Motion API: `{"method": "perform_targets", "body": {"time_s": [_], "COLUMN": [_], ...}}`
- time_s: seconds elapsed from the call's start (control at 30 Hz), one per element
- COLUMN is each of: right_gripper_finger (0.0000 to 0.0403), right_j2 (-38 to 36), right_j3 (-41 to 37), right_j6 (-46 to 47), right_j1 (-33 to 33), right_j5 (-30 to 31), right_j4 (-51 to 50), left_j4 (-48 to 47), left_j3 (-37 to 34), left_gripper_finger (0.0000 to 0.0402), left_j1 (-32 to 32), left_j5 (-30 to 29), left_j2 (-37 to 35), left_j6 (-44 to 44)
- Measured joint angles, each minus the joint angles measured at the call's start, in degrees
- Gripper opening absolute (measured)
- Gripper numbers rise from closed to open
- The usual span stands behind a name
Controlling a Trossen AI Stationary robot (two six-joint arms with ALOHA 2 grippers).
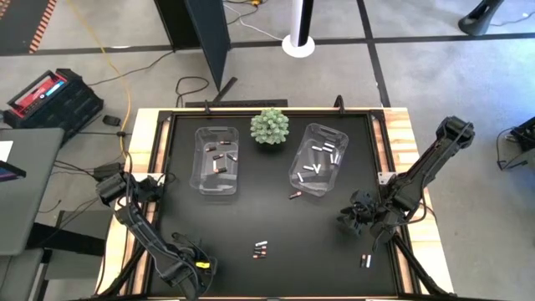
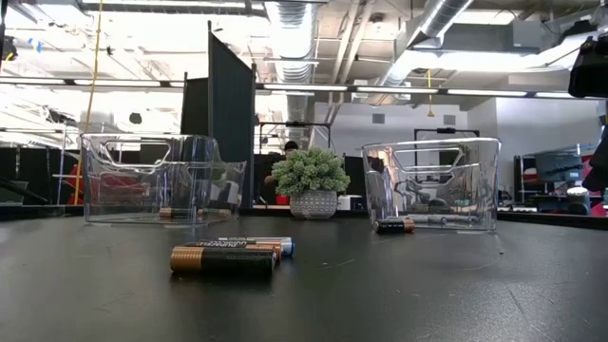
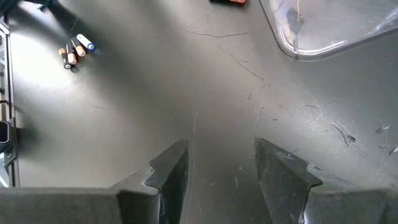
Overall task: Sort batteries
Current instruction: Put the white-blue battery into the right transparent bin
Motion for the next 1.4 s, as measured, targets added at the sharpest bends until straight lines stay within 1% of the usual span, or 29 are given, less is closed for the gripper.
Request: {"method": "perform_targets", "body": {"time_s": [0.37,0.53,0.63,0.73,0.87,1.03,1.13,1.23,1.3,1.4], "right_gripper_finger": [0.0201,0.0201,0.0201,0.0201,0.0201,0.0201,0.0201,0.0201,0.0201,0.0201], "right_j2": [0.0,0.0,0.0,0.0,0.0,0.0,0.0,0.0,0.0,0.0], "right_j3": [0.0,0.0,0.0,0.0,0.0,0.0,0.0,0.0,0.0,0.0], "right_j6": [-0.1,-0.2,-0.1,0.0,0.0,0.0,0.1,0.1,0.1,0.1], "right_j1": [0.0,0.0,0.0,0.0,0.0,0.0,-0.5,-1.3,-1.9,-2.8], "right_j5": [0.0,0.0,0.0,0.0,0.0,0.0,0.0,0.1,0.1,0.1], "right_j4": [-0.1,-0.3,-0.5,-0.8,-0.9,-0.9,-0.9,-0.9,-0.9,-0.8], "left_j4": [-0.1,-2.4,-6.0,-6.3,-5.6,-2.1,-0.9,1.1,3.0,7.1], "left_j3": [0.0,-0.1,-0.5,-0.2,-0.3,0.1,2.5,5.3,7.9,11.2], "left_gripper_finger": [0.0035,0.0036,0.0036,0.0036,0.0036,0.0036,0.0036,0.0037,0.0037,0.0037], "left_j1": [0.1,0.8,2.4,4.7,9.6,17.5,22.7,28.1,31.7,37.5], "left_j5": [0.0,0.3,-2.6,-4.4,-5.8,-7.1,-7.8,-10.0,-11.1,-11.2], "left_j2": [0.0,-1.5,-2.7,-3.9,-3.9,-3.9,-4.0,-4.0,-4.0,-4.1], "left_j6": [-0.1,0.1,1.9,5.9,15.9,31.5,43.7,56.2,64.8,77.9]}}
